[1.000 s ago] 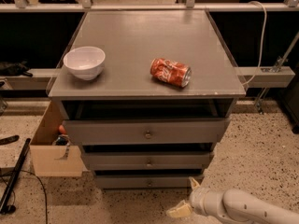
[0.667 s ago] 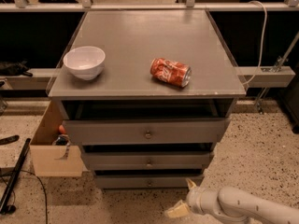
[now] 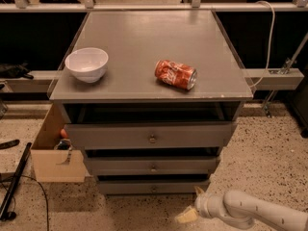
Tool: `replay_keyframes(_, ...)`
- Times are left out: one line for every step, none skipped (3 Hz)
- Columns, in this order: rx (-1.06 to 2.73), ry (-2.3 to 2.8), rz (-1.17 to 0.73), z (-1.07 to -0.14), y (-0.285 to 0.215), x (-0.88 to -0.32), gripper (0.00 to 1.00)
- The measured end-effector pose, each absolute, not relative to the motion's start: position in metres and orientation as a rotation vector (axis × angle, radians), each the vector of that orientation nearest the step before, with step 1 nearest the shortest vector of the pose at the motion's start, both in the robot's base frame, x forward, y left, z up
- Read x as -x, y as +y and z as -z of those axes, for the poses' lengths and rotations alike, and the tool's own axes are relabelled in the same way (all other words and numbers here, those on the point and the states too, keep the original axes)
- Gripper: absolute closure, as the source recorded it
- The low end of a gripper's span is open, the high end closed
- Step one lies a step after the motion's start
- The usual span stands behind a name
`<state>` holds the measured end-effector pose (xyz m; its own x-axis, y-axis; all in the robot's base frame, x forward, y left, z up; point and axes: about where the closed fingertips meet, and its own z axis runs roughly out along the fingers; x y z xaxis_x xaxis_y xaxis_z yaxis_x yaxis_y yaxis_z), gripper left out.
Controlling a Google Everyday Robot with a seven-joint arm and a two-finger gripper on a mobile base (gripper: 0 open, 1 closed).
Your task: Open bottom drawer
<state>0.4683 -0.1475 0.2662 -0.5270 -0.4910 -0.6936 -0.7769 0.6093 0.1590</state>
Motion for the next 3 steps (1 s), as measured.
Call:
replay_keyframes(1.032,2.226,-0.567,-0.244,-0.153,-0.495,0.00)
replay_keyframes(1.115,2.200,-0.544,-0.208,-0.133,-0.532,0.00)
replay_keyframes(1.115,2.200,-0.544,-0.208,-0.133,-0.532,0.00)
